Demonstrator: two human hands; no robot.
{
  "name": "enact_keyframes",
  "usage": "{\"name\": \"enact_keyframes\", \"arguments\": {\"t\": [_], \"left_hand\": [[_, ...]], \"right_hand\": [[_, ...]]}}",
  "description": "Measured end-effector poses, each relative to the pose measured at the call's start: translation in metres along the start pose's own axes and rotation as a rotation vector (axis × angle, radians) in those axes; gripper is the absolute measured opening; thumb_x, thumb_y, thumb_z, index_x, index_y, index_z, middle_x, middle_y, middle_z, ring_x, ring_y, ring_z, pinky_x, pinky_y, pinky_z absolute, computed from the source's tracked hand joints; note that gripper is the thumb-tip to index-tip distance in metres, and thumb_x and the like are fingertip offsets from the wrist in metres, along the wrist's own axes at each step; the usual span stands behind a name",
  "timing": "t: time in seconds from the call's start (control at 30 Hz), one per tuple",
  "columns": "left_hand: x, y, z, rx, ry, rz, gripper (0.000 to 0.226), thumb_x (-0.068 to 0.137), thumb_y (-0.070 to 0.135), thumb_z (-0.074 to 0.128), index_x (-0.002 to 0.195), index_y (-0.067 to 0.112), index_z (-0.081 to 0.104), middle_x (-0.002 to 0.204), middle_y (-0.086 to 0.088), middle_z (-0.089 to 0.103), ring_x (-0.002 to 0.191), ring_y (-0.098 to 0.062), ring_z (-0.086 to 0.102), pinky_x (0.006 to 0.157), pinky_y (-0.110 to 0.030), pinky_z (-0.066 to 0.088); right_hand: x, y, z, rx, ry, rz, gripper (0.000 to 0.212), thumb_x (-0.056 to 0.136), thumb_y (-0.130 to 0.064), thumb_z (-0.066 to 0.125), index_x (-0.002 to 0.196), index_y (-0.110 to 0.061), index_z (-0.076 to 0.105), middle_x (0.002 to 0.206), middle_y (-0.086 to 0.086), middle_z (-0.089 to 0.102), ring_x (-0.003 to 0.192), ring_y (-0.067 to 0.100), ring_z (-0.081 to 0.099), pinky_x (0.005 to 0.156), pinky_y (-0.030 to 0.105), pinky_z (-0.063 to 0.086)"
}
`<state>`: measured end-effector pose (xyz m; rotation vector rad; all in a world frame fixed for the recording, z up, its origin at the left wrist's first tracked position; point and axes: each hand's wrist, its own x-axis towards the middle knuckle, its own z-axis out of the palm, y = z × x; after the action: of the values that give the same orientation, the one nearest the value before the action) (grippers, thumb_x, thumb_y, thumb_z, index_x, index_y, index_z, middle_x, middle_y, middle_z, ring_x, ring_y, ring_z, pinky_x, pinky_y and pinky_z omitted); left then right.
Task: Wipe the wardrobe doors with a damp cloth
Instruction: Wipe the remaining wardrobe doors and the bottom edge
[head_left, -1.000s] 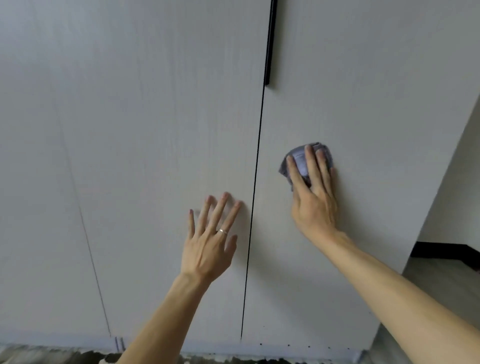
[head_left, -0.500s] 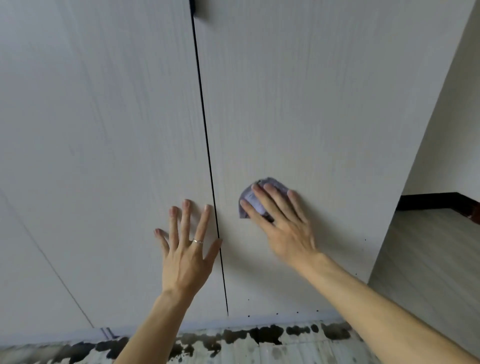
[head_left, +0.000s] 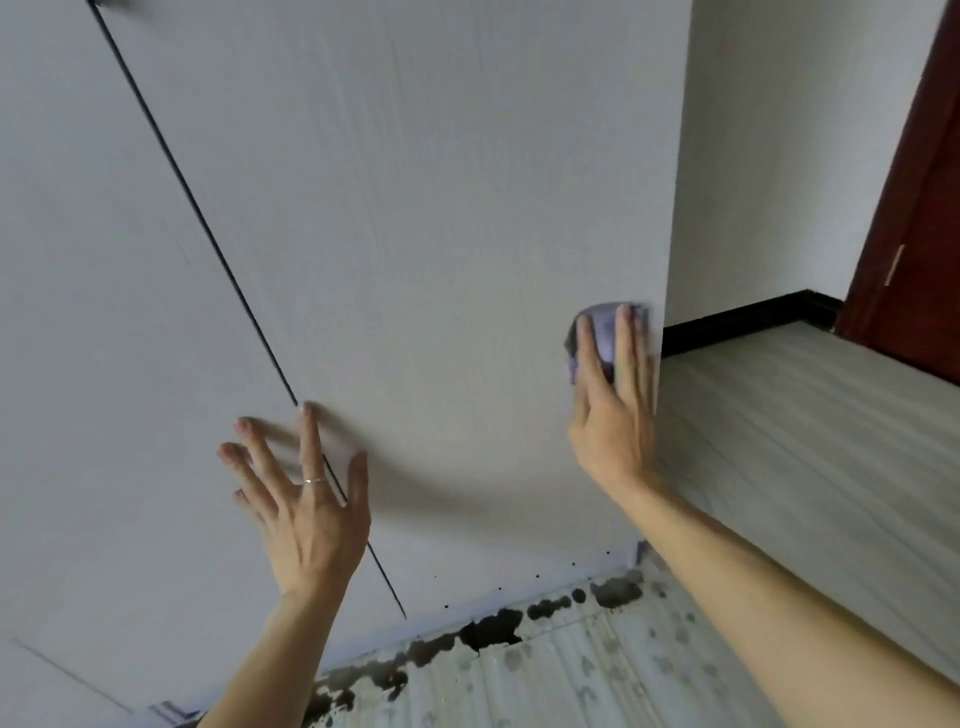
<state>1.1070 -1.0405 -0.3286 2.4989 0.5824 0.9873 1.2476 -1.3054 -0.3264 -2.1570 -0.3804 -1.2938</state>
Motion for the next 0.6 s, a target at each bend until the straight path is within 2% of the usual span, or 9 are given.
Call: {"name": "enact_keyframes", "arguments": {"t": [0.07,0.1,0.17,0.2,0.27,0.37,0.47,0.5,0.6], "left_hand": [[-0.003,0.017,0.007,-0.059,0.001,-0.052,0.085,0.096,0.055,0.051,0.155,0.049,-0.009,0.161,-0.001,-0.034,0.148,-0.030,-0.032,0.120,-0.064,0.001],[-0.005,0.024,0.009,-0.077,-0.001,-0.071,0.088,0.095,0.056,0.052,0.155,0.048,-0.012,0.161,-0.003,-0.035,0.148,-0.031,-0.031,0.120,-0.063,0.000],[-0.007,0.032,0.014,-0.100,-0.011,-0.103,0.093,0.093,0.060,0.052,0.154,0.047,-0.018,0.160,-0.003,-0.036,0.148,-0.032,-0.031,0.119,-0.066,0.003],[-0.006,0.035,0.015,-0.100,-0.010,-0.109,0.094,0.092,0.062,0.051,0.152,0.048,-0.020,0.160,-0.002,-0.036,0.148,-0.032,-0.031,0.118,-0.068,0.008],[-0.004,0.034,0.015,-0.080,-0.003,-0.128,0.095,0.091,0.065,0.050,0.151,0.050,-0.022,0.160,-0.001,-0.035,0.149,-0.032,-0.029,0.117,-0.069,0.014],[-0.005,0.035,0.015,-0.052,0.002,-0.127,0.095,0.091,0.066,0.050,0.152,0.049,-0.021,0.162,-0.004,-0.033,0.150,-0.033,-0.026,0.119,-0.066,0.008],[-0.007,0.036,0.016,-0.059,0.026,-0.124,0.095,0.090,0.065,0.052,0.154,0.047,-0.017,0.163,-0.007,-0.028,0.151,-0.034,-0.023,0.120,-0.064,0.007],[-0.007,0.036,0.016,-0.059,0.026,-0.126,0.095,0.090,0.065,0.052,0.154,0.047,-0.016,0.164,-0.007,-0.028,0.151,-0.034,-0.023,0.120,-0.064,0.008],[-0.007,0.040,0.016,-0.048,0.007,-0.132,0.096,0.090,0.065,0.053,0.154,0.047,-0.017,0.164,-0.006,-0.028,0.151,-0.034,-0.022,0.119,-0.066,0.007]], "right_hand": [[0.002,0.004,0.004,0.123,0.067,0.136,0.051,0.102,-0.003,0.049,0.152,-0.011,0.040,0.162,0.024,0.018,0.153,0.038,0.011,0.123,0.048,0.021],[-0.008,0.005,0.010,0.163,0.068,0.181,0.050,0.103,-0.005,0.047,0.152,-0.009,0.039,0.163,0.024,0.016,0.153,0.037,0.009,0.124,0.044,0.018],[-0.043,0.001,0.020,0.261,0.025,0.370,0.052,0.105,-0.012,0.041,0.156,-0.013,0.029,0.166,0.019,0.006,0.154,0.031,0.003,0.124,0.032,0.015],[-0.063,0.000,0.023,0.322,-0.005,0.510,0.054,0.106,-0.016,0.037,0.158,-0.018,0.021,0.167,0.013,0.000,0.155,0.028,0.000,0.123,0.030,0.017],[-0.090,-0.007,0.025,0.421,-0.079,0.809,0.057,0.108,-0.022,0.034,0.159,-0.026,0.008,0.168,0.004,-0.008,0.155,0.021,-0.005,0.122,0.033,0.022],[-0.082,-0.017,0.022,0.501,-0.128,1.116,0.060,0.108,-0.018,0.033,0.159,-0.024,0.003,0.168,0.003,-0.008,0.154,0.019,0.002,0.121,0.036,0.024],[-0.059,-0.022,0.019,0.588,-0.042,1.293,0.055,0.106,-0.013,0.036,0.159,-0.019,0.019,0.167,0.006,0.008,0.141,0.024,0.037,0.108,0.030,0.035],[-0.058,-0.023,0.019,0.603,-0.038,1.318,0.054,0.107,-0.015,0.035,0.158,-0.018,0.021,0.167,0.007,0.009,0.139,0.024,0.038,0.106,0.030,0.036],[-0.061,-0.021,0.010,0.625,-0.082,1.332,0.058,0.108,-0.015,0.033,0.160,-0.021,0.009,0.168,0.004,-0.003,0.153,0.023,0.012,0.114,0.031,0.026]]}}
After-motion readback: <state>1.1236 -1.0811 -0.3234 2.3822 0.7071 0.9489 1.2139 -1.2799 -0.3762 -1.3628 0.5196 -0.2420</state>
